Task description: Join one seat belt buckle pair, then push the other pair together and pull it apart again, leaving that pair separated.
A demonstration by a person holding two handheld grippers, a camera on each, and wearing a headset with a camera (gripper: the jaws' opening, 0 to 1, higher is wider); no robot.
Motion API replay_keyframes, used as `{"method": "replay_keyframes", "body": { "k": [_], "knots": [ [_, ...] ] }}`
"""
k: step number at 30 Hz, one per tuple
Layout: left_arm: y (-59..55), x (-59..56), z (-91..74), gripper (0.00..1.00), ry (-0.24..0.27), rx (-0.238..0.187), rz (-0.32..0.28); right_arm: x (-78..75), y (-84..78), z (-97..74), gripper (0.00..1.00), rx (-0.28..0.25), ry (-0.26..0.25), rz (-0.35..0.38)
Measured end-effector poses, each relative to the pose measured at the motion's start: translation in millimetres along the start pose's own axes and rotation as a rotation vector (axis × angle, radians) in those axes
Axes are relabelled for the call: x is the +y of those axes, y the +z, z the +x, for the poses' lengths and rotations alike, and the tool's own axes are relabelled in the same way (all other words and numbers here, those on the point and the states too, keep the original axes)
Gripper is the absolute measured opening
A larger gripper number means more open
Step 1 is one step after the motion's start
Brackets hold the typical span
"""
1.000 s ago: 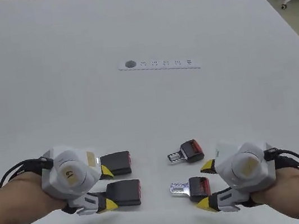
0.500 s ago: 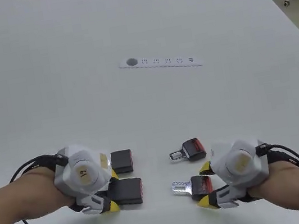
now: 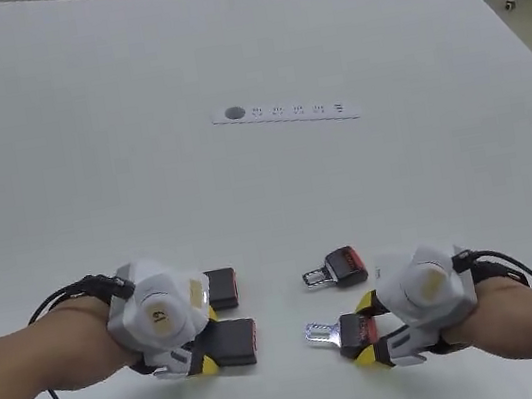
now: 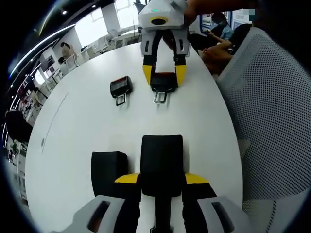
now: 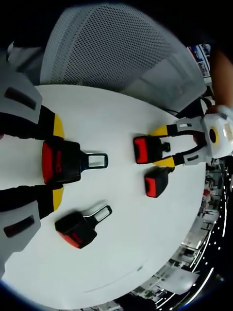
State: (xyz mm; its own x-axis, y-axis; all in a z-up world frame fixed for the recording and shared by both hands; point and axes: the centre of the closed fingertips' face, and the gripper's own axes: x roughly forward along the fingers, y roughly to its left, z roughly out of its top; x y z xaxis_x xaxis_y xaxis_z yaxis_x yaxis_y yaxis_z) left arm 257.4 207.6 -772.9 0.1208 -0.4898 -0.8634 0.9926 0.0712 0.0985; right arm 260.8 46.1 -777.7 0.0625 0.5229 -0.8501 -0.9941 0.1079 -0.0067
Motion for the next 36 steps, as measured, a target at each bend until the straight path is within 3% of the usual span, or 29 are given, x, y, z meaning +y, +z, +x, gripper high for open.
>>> {"method": "replay_keyframes", "body": {
  "k": [9,22,30,36],
  "knots": [
    [0.9,-1.5,2.5,0.33,-0.027,0.020,-0.010,-1.1,-0.9,2.0,0.33,0.024,0.026,-0.026],
    [-1.1,-1.0,3.6,0.33,-0.039,0.010,-0.036,0.9,4.3,5.3,0.33,0.078,0.017,-0.034],
    [0.3,-1.8,4.0,0.33,-0.045,0.014,-0.044,9.7,26.0,17.9,0.32,0.034,0.004,-0.008],
    [-0.4,-1.6,4.5,0.33,-0.053,0.027,-0.066,6.7,45.5,29.2,0.32,0.007,-0.006,0.018]
  ]
}}
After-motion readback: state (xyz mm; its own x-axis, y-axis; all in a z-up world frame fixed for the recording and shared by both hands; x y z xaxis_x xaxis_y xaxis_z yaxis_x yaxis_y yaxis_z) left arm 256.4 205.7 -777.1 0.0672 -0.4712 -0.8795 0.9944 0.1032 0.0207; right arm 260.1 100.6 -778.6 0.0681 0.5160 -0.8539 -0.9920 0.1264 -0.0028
